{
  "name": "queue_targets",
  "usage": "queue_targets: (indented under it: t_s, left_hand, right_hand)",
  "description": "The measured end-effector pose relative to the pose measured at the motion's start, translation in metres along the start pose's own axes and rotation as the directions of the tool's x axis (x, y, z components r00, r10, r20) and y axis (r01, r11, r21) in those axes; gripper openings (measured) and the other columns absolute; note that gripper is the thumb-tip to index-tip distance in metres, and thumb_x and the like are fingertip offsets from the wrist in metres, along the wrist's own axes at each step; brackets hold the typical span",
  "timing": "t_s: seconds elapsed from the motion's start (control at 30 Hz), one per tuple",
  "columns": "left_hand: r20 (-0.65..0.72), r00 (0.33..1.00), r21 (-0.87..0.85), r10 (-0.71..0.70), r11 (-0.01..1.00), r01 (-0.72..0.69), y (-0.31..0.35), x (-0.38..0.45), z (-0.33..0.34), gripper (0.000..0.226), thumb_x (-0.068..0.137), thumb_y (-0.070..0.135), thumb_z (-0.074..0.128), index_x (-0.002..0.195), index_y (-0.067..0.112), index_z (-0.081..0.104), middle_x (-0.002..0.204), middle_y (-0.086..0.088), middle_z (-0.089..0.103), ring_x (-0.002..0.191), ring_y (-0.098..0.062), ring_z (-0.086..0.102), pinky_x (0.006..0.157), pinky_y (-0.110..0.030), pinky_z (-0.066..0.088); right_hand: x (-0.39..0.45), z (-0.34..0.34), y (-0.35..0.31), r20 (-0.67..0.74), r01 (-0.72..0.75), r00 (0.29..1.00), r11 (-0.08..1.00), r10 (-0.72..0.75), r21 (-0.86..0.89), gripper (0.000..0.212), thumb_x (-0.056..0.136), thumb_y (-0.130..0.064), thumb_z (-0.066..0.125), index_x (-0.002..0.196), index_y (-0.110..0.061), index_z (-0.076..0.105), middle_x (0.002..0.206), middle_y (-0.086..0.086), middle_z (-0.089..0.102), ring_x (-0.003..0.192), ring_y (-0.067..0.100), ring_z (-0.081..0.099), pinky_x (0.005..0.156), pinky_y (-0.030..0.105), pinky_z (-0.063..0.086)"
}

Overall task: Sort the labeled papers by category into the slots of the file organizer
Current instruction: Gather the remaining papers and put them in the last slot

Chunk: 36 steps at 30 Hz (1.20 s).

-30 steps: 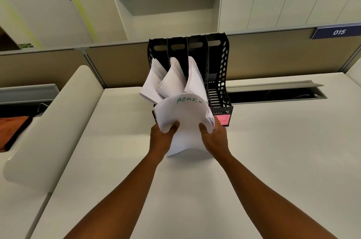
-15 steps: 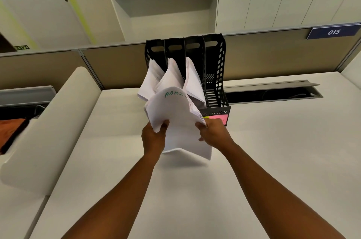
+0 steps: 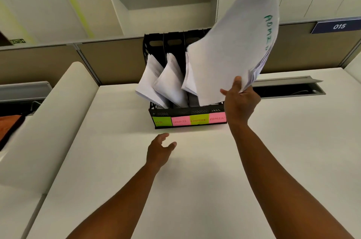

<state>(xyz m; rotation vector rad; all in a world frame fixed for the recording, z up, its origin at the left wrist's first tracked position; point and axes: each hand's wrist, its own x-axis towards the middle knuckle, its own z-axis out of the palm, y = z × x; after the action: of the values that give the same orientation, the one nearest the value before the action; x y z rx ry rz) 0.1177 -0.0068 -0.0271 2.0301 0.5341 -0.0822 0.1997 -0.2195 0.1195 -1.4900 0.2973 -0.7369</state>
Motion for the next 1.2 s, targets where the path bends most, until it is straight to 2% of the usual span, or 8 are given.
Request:
queue_targets:
  t_s: [0.1, 0.2, 0.3, 0.43, 0.57, 0.87, 1.1, 1.2]
  left_hand:
    - [0.073, 0.997, 0.125, 0.024, 0.992, -0.033, -0.001, -0.003, 0.008, 0.048, 0.083, 0.034, 0.072, 0.128, 0.027, 0.057, 0.137, 0.000, 0.054, 0.124, -0.018, 0.051, 0.096, -0.026, 0.039]
    - [0.119, 0.991, 0.239, 0.064, 0.967, -0.091, 0.000, -0.003, 0.016, 0.048, 0.083, 0.035, 0.070, 0.128, 0.027, 0.055, 0.137, 0.002, 0.053, 0.126, -0.018, 0.049, 0.098, -0.026, 0.039]
    - [0.173, 0.981, 0.319, 0.087, 0.937, -0.139, 0.000, -0.004, 0.024, 0.053, 0.084, 0.038, 0.069, 0.132, 0.026, 0.052, 0.142, 0.004, 0.049, 0.130, -0.017, 0.045, 0.105, -0.031, 0.039]
    - [0.225, 0.971, 0.435, 0.084, 0.882, -0.178, -0.002, -0.003, 0.035, 0.065, 0.084, 0.044, 0.067, 0.142, 0.027, 0.042, 0.155, 0.002, 0.034, 0.143, -0.017, 0.030, 0.116, -0.036, 0.029]
    - [0.239, 0.967, 0.528, 0.084, 0.825, -0.202, -0.005, -0.001, 0.044, 0.074, 0.085, 0.050, 0.063, 0.148, 0.026, 0.031, 0.160, -0.001, 0.021, 0.148, -0.019, 0.019, 0.119, -0.043, 0.022]
    - [0.262, 0.963, 0.631, 0.056, 0.745, -0.215, -0.010, 0.013, 0.056, 0.083, 0.088, 0.055, 0.055, 0.153, 0.022, 0.015, 0.163, -0.002, 0.004, 0.150, -0.020, 0.000, 0.121, -0.047, 0.008]
    - [0.292, 0.954, 0.676, 0.064, 0.691, -0.254, -0.009, 0.023, 0.063, 0.089, 0.087, 0.058, 0.054, 0.154, 0.023, 0.008, 0.163, -0.002, -0.008, 0.150, -0.023, -0.009, 0.120, -0.050, 0.001]
    - [0.301, 0.952, 0.681, 0.053, 0.687, -0.253, -0.009, 0.027, 0.064, 0.092, 0.085, 0.059, 0.057, 0.154, 0.025, 0.007, 0.163, -0.001, -0.010, 0.150, -0.023, -0.011, 0.120, -0.050, 0.000]
  right_hand:
    - [0.003, -0.003, 0.006, -0.082, 0.087, 0.992, 0.995, -0.091, -0.044, 0.052, 0.082, -0.052, 0.045, 0.093, -0.008, 0.071, 0.062, -0.024, 0.056, 0.061, 0.021, 0.071, 0.052, 0.029, 0.059]
    - [0.005, -0.005, 0.019, -0.102, 0.118, 0.986, 0.986, -0.130, -0.115, 0.058, 0.079, -0.055, 0.041, 0.101, -0.009, 0.070, 0.076, -0.015, 0.061, 0.067, 0.022, 0.071, 0.056, 0.033, 0.061]
    - [0.006, -0.004, 0.030, -0.079, 0.131, 0.986, 0.975, -0.147, -0.178, 0.052, 0.079, -0.047, 0.041, 0.099, -0.008, 0.069, 0.076, -0.003, 0.064, 0.065, 0.021, 0.069, 0.055, 0.035, 0.061]
    - [0.008, 0.003, 0.039, -0.035, 0.156, 0.985, 0.952, -0.171, -0.264, 0.025, 0.082, -0.015, 0.050, 0.097, -0.005, 0.067, 0.076, 0.003, 0.064, 0.064, 0.025, 0.065, 0.052, 0.044, 0.059]
    - [0.013, 0.011, 0.044, -0.004, 0.137, 0.989, 0.947, -0.145, -0.291, 0.027, 0.077, 0.005, 0.056, 0.100, -0.003, 0.067, 0.081, 0.008, 0.068, 0.069, 0.027, 0.064, 0.056, 0.045, 0.058]
    - [0.027, 0.035, 0.062, 0.041, 0.147, 0.989, 0.933, -0.142, -0.328, 0.037, 0.078, 0.001, 0.051, 0.113, -0.003, 0.063, 0.093, 0.011, 0.067, 0.084, 0.022, 0.064, 0.063, 0.025, 0.056]
    - [0.035, 0.046, 0.087, 0.100, 0.073, 0.994, 0.920, -0.037, -0.384, 0.048, 0.082, 0.005, 0.050, 0.127, -0.010, 0.056, 0.105, 0.008, 0.066, 0.090, 0.009, 0.053, 0.077, 0.030, 0.057]
    - [0.036, 0.045, 0.098, 0.085, 0.050, 0.996, 0.891, -0.013, -0.451, 0.040, 0.084, 0.001, 0.053, 0.123, -0.006, 0.056, 0.104, 0.010, 0.064, 0.097, 0.018, 0.058, 0.076, 0.038, 0.059]
